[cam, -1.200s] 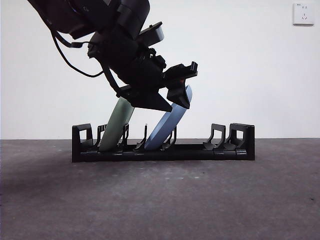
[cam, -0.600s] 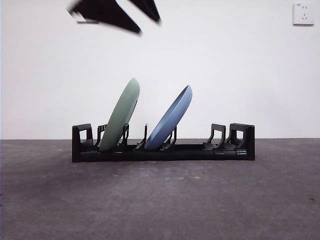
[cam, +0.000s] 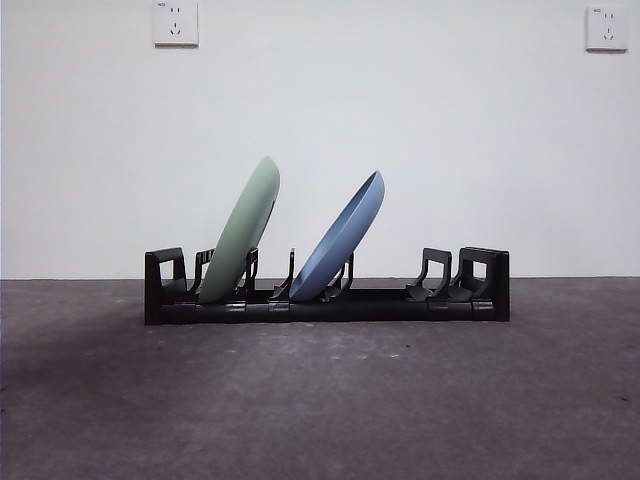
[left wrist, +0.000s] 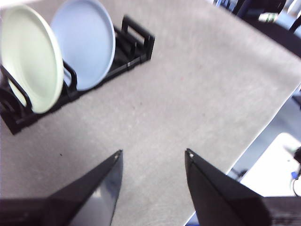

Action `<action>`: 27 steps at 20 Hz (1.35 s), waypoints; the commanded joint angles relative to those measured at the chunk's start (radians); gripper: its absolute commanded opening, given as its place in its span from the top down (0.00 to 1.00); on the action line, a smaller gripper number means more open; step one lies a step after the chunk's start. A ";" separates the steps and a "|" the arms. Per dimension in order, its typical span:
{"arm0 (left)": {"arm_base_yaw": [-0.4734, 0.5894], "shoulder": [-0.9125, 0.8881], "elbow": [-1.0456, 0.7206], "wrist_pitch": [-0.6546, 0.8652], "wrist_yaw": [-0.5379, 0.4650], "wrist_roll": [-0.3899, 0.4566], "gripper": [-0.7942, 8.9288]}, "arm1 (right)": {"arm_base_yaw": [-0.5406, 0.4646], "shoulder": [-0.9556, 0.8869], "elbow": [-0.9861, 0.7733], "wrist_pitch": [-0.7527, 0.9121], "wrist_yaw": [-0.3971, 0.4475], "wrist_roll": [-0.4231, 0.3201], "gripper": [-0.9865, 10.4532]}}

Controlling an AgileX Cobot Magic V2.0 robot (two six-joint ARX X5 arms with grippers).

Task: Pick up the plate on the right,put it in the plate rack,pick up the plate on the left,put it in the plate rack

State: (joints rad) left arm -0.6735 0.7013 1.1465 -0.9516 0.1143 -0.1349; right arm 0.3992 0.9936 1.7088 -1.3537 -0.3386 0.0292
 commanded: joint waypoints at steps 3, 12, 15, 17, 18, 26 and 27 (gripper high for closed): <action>-0.002 -0.040 -0.004 -0.004 -0.002 0.008 0.69 | 0.001 -0.035 -0.131 -0.024 -0.003 -0.010 0.61; -0.002 -0.027 -0.004 -0.003 -0.002 0.011 0.93 | 0.000 -0.049 -0.192 -0.024 0.005 -0.046 0.93; -0.002 -0.027 -0.004 -0.004 -0.002 0.012 0.92 | 0.000 -0.049 -0.192 -0.024 0.005 -0.060 0.92; -0.002 -0.027 -0.004 -0.004 -0.003 0.013 0.92 | 0.000 -0.049 -0.192 -0.023 0.006 -0.060 0.92; -0.002 -0.027 -0.004 -0.004 -0.003 0.012 0.92 | 0.000 -0.048 -0.192 -0.023 0.011 -0.060 0.92; -0.002 0.008 -0.004 -0.005 -0.003 0.012 0.92 | 0.000 -0.005 -0.192 -0.023 0.154 -0.059 0.91; -0.002 0.016 -0.004 -0.005 -0.003 0.012 0.92 | 0.000 0.006 -0.192 -0.023 0.176 -0.059 0.91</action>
State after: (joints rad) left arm -0.6735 0.7193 1.1461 -0.9581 0.1143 -0.1318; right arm 0.3992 0.9997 1.5234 -1.3540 -0.1631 -0.0242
